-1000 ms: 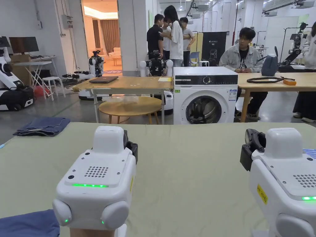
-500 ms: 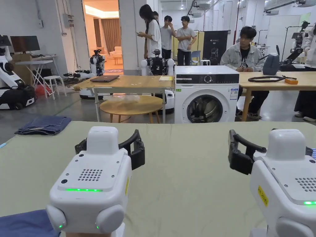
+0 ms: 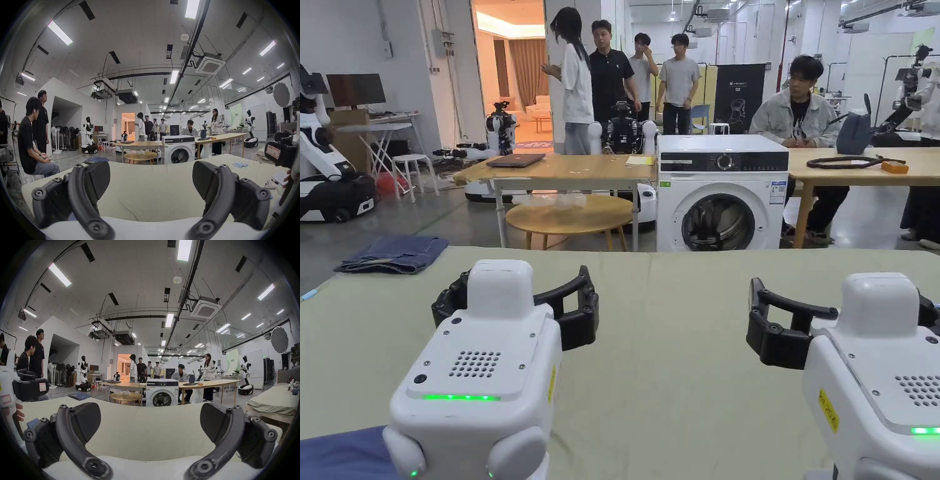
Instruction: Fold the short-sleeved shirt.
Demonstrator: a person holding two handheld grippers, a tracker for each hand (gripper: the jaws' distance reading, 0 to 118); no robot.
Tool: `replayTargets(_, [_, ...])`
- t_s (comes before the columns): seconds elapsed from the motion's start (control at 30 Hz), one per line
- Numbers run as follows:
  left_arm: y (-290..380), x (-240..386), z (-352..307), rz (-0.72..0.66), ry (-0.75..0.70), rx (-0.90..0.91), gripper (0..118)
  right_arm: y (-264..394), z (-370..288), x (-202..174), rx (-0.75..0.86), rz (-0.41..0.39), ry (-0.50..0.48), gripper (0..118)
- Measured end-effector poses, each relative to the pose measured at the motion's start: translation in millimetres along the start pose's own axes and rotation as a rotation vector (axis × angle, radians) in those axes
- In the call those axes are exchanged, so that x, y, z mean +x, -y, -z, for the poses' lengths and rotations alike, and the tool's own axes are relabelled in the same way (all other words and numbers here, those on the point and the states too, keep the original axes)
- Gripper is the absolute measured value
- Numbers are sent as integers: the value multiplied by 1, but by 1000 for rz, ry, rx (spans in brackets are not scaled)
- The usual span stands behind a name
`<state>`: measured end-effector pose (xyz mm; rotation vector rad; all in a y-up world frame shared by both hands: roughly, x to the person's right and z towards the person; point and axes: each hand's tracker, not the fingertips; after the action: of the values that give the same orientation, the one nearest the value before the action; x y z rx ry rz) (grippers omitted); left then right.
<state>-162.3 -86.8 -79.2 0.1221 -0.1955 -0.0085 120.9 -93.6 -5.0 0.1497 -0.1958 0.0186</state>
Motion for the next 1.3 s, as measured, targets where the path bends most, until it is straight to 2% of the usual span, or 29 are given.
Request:
replayTargets(0.37, [-2, 5, -2, 30, 4, 5, 103, -4, -3, 1, -4, 5, 12, 118])
replayTargets(0.63, [0, 10, -5, 38, 14, 5, 107, -1, -5, -4, -56, -23, -30, 118])
replayTargets(0.77, [0, 10, -5, 32, 12, -8, 107, -2, -4, -6, -91, 8, -52, 118])
replayTargets(0.9, [1, 10, -6, 19, 11, -14, 107, -4, -7, -10, -103, 4, -62, 118])
replayTargets(1.0, [1, 10, -7, 8, 11, -16, 107, -10, -6, -21, -182, -20, 50, 118])
replayTargets(1.1, [1, 13, -7, 0, 14, -18, 107, -18, -9, -26, -227, 30, 71, 118])
replayTargets(1.3, [0, 19, -8, 21, 26, -17, 107, -31, -21, -25, -192, 108, 13, 118])
